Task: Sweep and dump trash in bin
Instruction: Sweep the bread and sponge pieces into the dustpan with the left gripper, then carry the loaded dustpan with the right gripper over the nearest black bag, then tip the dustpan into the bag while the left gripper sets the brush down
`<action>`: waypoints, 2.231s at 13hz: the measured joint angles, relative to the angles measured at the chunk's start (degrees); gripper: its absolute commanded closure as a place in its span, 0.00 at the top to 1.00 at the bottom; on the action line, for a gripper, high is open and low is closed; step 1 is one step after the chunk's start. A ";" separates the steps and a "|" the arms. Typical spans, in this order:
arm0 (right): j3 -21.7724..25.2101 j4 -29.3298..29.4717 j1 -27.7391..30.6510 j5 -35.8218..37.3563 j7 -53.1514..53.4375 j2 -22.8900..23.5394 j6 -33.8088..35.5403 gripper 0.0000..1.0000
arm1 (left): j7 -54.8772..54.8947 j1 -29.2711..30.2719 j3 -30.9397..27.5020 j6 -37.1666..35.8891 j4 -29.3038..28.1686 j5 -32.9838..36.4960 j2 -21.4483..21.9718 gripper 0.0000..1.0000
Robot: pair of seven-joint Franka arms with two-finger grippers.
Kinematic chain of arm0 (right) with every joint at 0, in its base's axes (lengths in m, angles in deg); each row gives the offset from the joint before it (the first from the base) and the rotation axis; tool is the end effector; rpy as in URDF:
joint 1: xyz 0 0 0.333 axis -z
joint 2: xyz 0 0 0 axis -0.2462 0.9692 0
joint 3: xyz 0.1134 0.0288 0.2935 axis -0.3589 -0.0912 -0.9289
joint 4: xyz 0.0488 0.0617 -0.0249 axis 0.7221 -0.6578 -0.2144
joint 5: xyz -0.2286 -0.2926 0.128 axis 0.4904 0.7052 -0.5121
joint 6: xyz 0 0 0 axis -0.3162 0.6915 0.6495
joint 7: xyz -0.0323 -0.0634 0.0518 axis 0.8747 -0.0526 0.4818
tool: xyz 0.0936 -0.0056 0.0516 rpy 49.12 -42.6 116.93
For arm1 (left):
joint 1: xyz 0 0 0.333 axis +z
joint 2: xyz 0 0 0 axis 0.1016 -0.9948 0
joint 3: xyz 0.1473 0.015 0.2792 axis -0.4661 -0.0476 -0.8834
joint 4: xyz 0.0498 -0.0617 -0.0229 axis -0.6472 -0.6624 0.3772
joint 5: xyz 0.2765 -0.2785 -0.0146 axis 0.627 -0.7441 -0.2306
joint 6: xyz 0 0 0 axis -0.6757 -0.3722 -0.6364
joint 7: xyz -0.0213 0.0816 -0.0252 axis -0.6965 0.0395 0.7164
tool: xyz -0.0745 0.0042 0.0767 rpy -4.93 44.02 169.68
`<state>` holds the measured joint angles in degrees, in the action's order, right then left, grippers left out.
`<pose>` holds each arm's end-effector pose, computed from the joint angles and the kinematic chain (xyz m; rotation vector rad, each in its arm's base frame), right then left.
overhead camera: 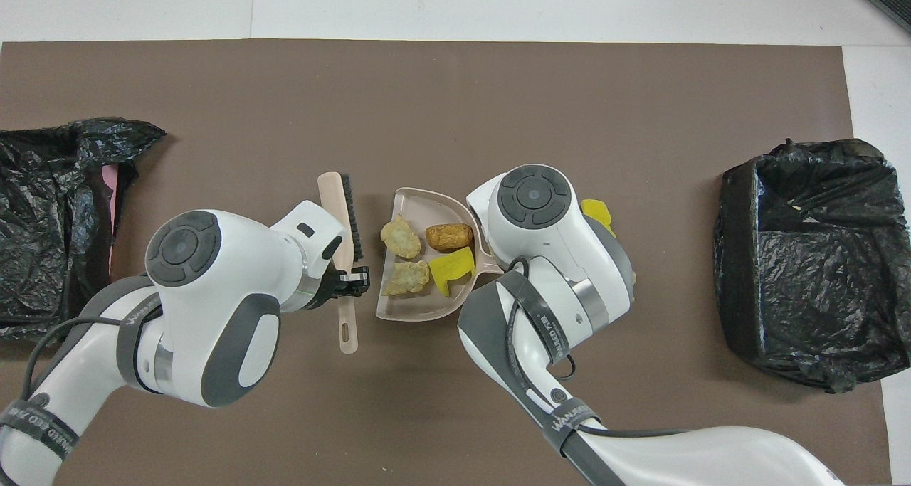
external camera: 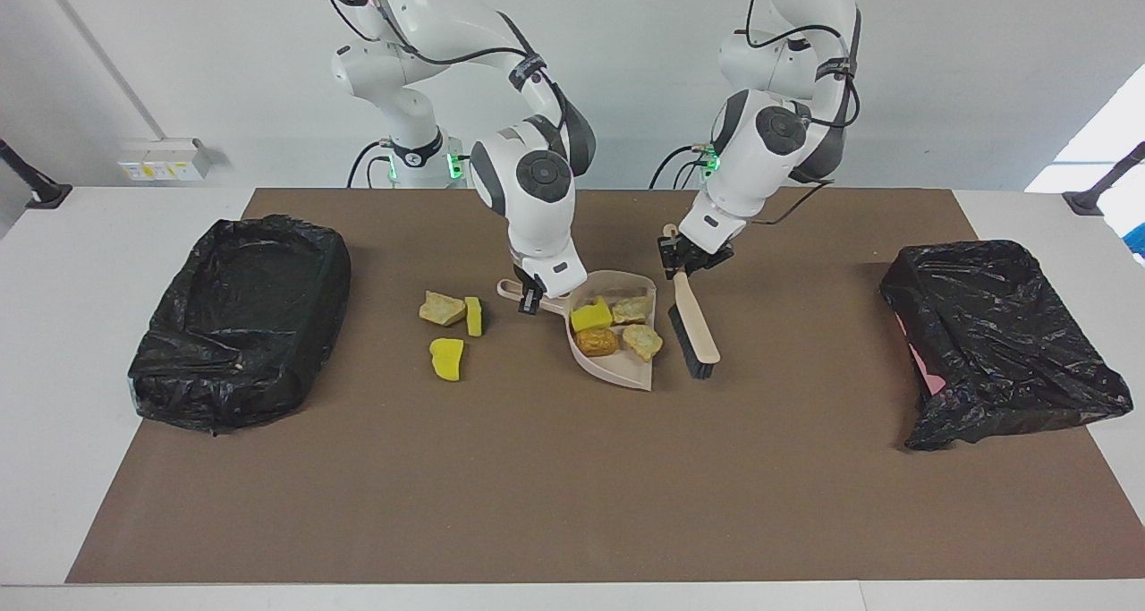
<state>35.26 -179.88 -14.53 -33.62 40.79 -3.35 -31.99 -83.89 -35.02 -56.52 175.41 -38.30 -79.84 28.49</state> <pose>0.5428 0.2984 0.3556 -2.4663 -1.9222 0.2262 0.4710 -0.2447 0.3930 2.9235 0.1563 -0.1466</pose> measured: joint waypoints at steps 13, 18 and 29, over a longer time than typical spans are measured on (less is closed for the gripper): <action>0.93 0.84 31.35 0.22 -21.24 -20.21 14.70 0.00 | -23.08 -17.83 2.40 0.63 -14.76 1.50 9.61 0.00; 1.50 0.41 50.76 10.30 -39.54 -20.44 11.06 0.00 | -26.51 -24.06 2.48 9.08 -20.89 1.52 9.78 1.00; 0.18 -7.54 51.25 34.34 -46.28 -21.64 5.71 0.00 | -12.77 -3.37 0.55 4.24 -7.58 6.30 7.97 1.00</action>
<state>35.44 -187.41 36.72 0.72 -5.49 -24.98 -26.28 -96.66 -38.40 -55.97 179.65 -45.88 -73.54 36.46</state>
